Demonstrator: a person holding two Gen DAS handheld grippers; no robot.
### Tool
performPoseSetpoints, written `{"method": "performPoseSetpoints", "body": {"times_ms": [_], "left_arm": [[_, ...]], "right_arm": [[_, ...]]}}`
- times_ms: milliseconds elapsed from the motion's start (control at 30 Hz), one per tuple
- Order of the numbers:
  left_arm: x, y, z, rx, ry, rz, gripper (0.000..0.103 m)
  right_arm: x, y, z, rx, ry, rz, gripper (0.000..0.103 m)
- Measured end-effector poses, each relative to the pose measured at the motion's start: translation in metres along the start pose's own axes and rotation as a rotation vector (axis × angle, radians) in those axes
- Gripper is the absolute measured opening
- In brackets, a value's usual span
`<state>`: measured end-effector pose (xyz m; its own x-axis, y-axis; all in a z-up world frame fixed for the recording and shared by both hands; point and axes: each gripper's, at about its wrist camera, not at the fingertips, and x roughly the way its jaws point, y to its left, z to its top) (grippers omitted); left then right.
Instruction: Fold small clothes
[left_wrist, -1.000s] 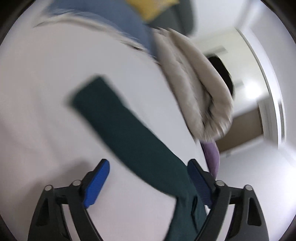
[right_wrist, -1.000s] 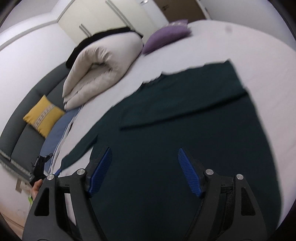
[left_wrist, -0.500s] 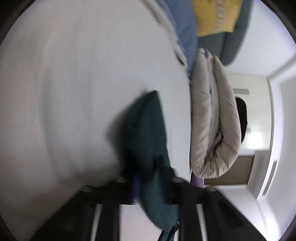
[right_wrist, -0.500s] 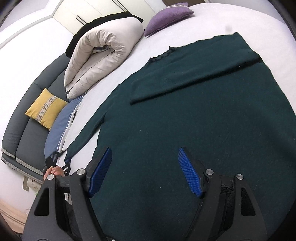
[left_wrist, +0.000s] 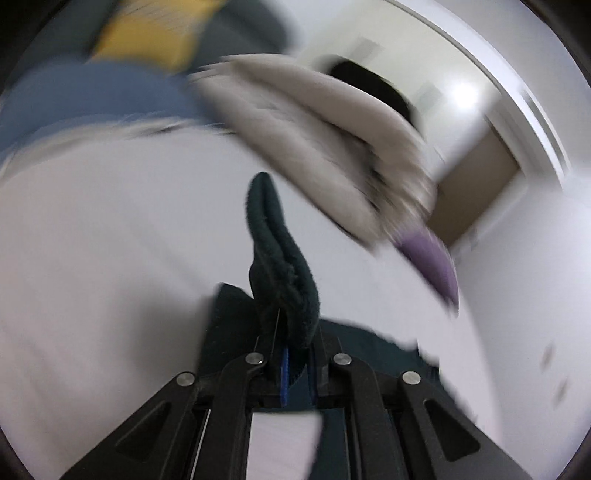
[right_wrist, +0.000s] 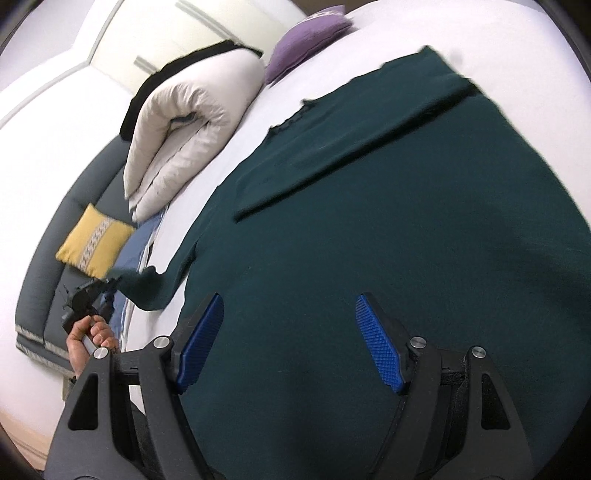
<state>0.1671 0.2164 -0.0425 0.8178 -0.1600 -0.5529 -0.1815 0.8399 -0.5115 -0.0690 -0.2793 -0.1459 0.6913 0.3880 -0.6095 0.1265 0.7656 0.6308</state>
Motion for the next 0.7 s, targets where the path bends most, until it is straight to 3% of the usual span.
{"method": "performPoseSetpoints", "body": {"times_ms": [100,300,400,467,533,700], "left_arm": [[0.015,-0.096,-0.039,0.293,0.03,-0.017,0.008],[0.048,-0.207,-0.154,0.687,0.119,-0.055,0.009],[0.068,-0.222,-0.189,0.776,0.178,-0.032,0.015],[0.079,-0.222,-0.202,0.802,0.208,-0.009,0.026],[0.082,-0.215,-0.206,0.808,0.213,0.012,0.055],[0.059,-0.191,-0.198,0.765,0.174,-0.004,0.082]], "right_arm": [[-0.01,-0.02,0.005,0.048,-0.03,-0.005,0.073],[-0.027,-0.056,0.016,0.134,-0.083,-0.009,0.073],[-0.03,-0.069,0.022,0.165,-0.097,-0.008,0.073],[-0.029,-0.074,0.027,0.178,-0.096,-0.01,0.073],[-0.025,-0.075,0.036,0.182,-0.088,-0.008,0.074],[0.005,-0.054,0.062,0.152,-0.043,0.022,0.077]]}}
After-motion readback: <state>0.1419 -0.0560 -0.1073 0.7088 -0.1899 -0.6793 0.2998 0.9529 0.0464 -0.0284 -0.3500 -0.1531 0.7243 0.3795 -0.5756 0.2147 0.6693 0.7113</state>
